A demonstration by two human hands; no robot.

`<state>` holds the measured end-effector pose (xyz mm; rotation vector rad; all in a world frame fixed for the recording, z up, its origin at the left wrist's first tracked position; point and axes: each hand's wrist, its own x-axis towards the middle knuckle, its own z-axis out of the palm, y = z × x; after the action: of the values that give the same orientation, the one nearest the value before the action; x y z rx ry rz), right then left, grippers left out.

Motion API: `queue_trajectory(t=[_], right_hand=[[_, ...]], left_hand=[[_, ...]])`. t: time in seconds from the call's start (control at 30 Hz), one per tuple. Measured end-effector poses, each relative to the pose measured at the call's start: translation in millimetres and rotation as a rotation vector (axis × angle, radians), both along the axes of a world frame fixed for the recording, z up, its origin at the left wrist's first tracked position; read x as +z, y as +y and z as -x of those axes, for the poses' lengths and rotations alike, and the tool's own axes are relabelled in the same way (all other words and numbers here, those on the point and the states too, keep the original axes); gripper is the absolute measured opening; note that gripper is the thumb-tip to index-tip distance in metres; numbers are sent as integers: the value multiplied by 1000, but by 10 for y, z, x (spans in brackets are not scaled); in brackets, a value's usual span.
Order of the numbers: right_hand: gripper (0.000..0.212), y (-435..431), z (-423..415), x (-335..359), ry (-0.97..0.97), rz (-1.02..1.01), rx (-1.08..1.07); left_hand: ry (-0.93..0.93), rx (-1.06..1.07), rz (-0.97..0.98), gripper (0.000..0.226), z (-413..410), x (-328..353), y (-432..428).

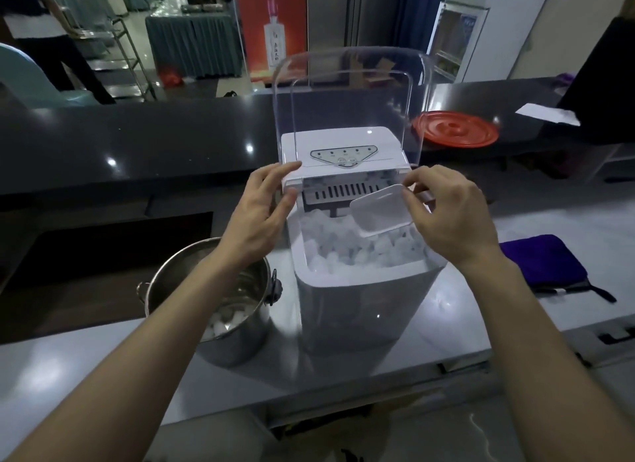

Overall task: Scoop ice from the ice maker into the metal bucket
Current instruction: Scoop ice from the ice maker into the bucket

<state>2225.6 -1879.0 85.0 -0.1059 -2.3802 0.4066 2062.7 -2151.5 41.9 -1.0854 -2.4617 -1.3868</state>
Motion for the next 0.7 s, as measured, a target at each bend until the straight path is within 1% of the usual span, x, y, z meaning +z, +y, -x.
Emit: queue_trajectory(t=[0.1,0.23,0.33,0.47,0.63,0.7], right_hand=[[6,79,10,-70,13,-36,46],[7,115,17,-109,49,-83,90],[7,154,9,-111,60,-118,98],[6,205,-12,-104,88,-165,113],[9,221,10,-104,84,-171,128],[10,183,42,-122,75,-183,147]], left_hand=[[27,70,1,45,-32,-1,95],[38,117,18,45,-74,37,249],[44,129,30,42,-78,16,338],[49,141,54,47,-57,-3,338],[41,109,-9,51,1,-18,336],[40,114,-5,51,6,1,327]])
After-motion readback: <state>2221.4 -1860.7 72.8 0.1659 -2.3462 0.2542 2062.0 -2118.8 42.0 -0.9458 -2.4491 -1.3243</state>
